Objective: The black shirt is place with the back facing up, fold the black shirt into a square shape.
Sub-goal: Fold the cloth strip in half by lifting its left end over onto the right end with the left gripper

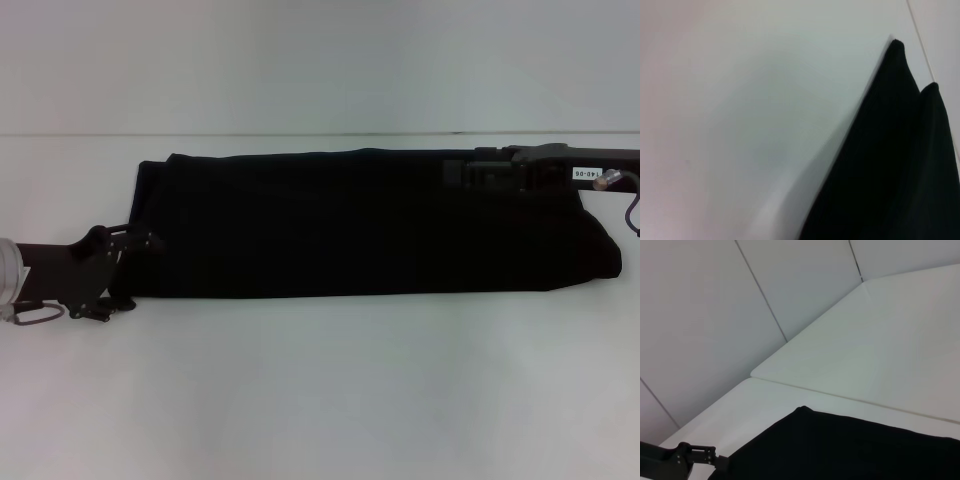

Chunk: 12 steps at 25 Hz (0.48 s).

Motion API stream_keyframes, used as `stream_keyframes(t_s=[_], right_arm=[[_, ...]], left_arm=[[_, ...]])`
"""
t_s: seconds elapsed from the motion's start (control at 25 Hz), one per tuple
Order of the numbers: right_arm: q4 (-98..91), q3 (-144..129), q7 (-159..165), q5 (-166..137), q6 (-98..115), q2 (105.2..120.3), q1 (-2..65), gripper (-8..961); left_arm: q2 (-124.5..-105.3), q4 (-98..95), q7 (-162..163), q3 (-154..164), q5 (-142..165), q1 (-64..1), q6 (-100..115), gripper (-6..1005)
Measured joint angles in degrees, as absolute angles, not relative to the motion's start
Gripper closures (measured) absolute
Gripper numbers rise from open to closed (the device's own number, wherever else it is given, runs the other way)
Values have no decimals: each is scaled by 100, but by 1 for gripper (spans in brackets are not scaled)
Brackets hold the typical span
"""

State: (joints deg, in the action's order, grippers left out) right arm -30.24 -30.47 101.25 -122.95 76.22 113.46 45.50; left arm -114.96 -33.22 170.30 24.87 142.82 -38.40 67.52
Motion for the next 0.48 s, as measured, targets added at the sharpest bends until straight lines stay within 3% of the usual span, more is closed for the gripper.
stream_keyframes(t_s=[0.48], right_arm=[[-3031,-2991,10125,-12295,7607,11346,4553,116]], left_arm=[[-11467,-3323,16956,2487,14178,-3912,6624,40]])
